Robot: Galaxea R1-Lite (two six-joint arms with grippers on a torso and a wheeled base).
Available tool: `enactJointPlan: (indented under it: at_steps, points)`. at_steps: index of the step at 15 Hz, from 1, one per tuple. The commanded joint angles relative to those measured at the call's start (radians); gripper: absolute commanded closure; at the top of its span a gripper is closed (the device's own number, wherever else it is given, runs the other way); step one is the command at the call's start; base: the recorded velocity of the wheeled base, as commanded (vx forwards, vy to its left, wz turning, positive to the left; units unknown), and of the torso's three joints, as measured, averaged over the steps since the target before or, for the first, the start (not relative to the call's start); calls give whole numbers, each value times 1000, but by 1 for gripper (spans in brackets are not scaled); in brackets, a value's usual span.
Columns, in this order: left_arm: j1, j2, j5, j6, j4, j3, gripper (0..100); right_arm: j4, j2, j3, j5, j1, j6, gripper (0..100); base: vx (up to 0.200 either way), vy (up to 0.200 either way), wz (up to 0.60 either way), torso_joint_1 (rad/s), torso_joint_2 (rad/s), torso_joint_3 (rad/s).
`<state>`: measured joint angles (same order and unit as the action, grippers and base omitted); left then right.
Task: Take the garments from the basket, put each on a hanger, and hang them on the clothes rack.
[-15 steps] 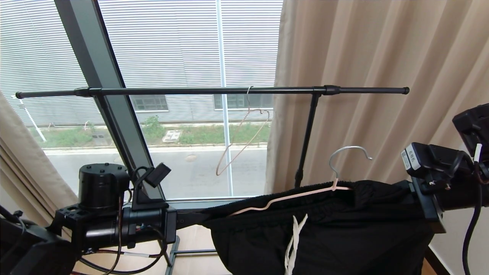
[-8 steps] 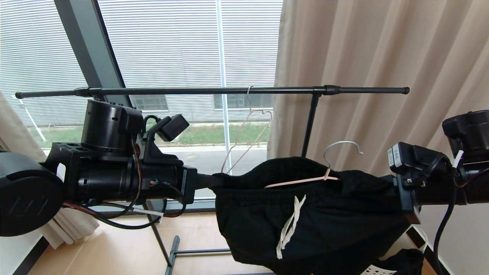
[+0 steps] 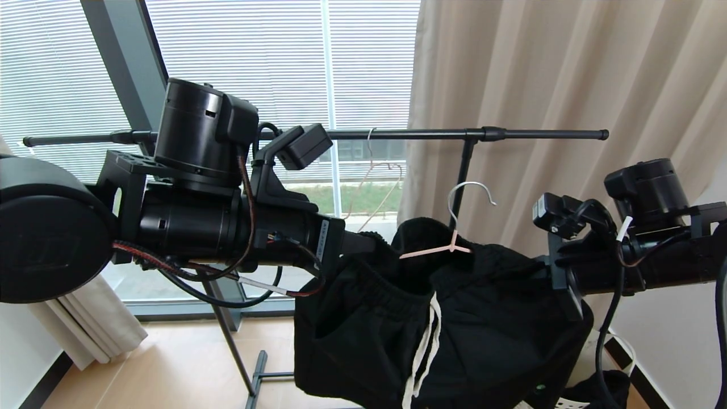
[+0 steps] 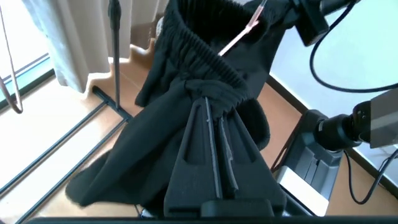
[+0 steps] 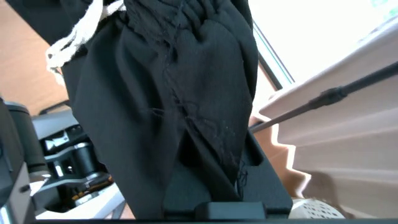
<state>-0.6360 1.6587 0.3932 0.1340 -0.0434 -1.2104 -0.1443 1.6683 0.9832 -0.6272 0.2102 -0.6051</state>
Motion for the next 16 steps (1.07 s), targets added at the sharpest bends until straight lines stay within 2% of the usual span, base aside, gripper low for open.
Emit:
enactJointPlan:
  at_steps: [1, 3, 5, 7, 9, 12, 13, 16]
  points:
    - [-21, 19, -2, -1, -16, -52, 100, 2, 27, 9, 3, 26, 7, 100, 0, 0, 0, 0, 0, 0]
    - [-60, 29, -5, 1, -46, -95, 100, 6, 50, 17, 32, 29, 10, 100, 0, 0, 0, 0, 0, 0]
    - [-82, 70, -85, -10, -79, -121, 100, 8, 41, 15, 29, 38, 15, 100, 0, 0, 0, 0, 0, 0]
    - [-82, 93, -125, -65, -85, -120, 100, 9, 30, 18, 24, 38, 41, 100, 0, 0, 0, 0, 0, 0]
    - [-82, 131, -260, -123, -79, -130, 100, 11, -4, 22, -16, 38, 87, 100, 0, 0, 0, 0, 0, 0]
    - [-83, 170, -359, -122, -78, -182, 100, 28, -41, -5, -48, 38, 87, 100, 0, 0, 0, 0, 0, 0]
    - [-83, 196, -416, -105, -78, -228, 100, 49, -47, -21, -48, 47, 87, 100, 0, 0, 0, 0, 0, 0]
    - [-103, 210, -459, -79, -79, -261, 100, 71, -50, -40, -48, 72, 87, 100, 0, 0, 0, 0, 0, 0]
